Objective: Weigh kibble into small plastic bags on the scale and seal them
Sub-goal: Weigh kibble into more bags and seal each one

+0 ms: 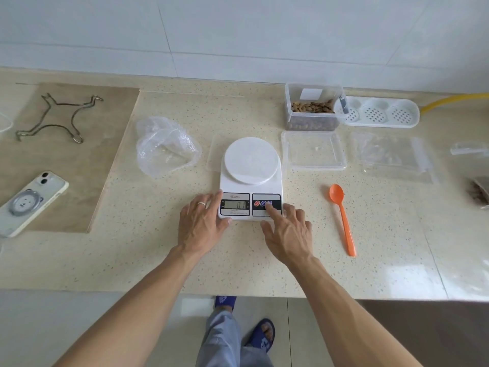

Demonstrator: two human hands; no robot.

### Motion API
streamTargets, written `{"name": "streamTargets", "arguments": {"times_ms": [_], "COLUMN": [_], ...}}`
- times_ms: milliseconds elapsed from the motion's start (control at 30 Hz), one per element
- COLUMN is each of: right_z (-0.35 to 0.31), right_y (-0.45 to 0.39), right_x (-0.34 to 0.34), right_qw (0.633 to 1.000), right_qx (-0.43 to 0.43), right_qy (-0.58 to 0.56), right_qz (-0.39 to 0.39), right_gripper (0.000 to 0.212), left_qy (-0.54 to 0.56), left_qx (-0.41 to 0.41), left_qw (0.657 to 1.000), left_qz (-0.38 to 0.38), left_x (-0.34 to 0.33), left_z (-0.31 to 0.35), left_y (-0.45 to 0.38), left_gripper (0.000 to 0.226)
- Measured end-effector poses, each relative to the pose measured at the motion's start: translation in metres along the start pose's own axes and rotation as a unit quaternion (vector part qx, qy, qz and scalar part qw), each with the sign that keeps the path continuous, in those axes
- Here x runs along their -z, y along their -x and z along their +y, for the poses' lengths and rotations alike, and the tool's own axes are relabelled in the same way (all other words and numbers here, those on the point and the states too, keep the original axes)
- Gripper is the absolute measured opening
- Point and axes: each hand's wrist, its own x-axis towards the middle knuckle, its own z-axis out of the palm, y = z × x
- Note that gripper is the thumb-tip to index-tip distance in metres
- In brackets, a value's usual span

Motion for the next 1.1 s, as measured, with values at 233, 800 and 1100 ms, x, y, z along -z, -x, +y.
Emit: {"name": "streamTargets", "arguments": {"times_ms": [233,800,1100], "right_z": [0.002,0.115,0.136], "right_y": [0.003,0.034,0.025], "right_x": [0.004,0.019,0.021], "right_qw": [1.0,0.912,0.92], "right_qx": [0.011,-0.251,-0.257], "right_qy": [-0.003,-0.249,-0.259], "right_qz": [-0.024,0.209,0.143], "right_gripper": [0.057,0.046,0.026], "left_qy": [0.0,-0.006,0.002], "left_qx": [-0.006,-0.188,-0.209], "left_qw": [1.0,0.982,0.977], "left_qz": [-0.01,0.004,-0.039], "left_x": [0.002,-0.009,-0.017], "left_z": [0.001,0.119,0.149], "left_y": [-0.003,-0.019,-0.023], "left_gripper": [0.076,0.071,0.072]}}
